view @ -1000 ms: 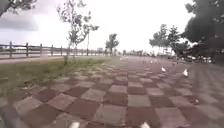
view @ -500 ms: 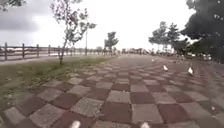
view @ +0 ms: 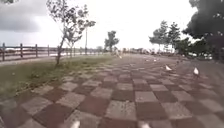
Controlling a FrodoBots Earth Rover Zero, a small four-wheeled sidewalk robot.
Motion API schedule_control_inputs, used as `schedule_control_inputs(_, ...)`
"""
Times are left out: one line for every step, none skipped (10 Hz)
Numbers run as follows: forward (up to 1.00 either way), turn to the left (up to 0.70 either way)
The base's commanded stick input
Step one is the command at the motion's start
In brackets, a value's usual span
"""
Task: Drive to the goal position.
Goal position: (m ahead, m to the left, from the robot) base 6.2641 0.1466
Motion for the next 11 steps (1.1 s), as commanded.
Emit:
schedule_control_inputs(0.7, 0.0)
schedule_control_inputs(0.7, 0.0)
schedule_control_inputs(0.7, 0.0)
schedule_control_inputs(0.7, 0.0)
schedule_control_inputs(0.7, -0.02)
schedule_control_inputs(0.7, -0.19)
schedule_control_inputs(0.7, -0.2)
schedule_control_inputs(0.7, -0.07)
schedule_control_inputs(0.7, -0.24)
schedule_control_inputs(0.7, -0.25)
schedule_control_inputs(0.7, -0.08)
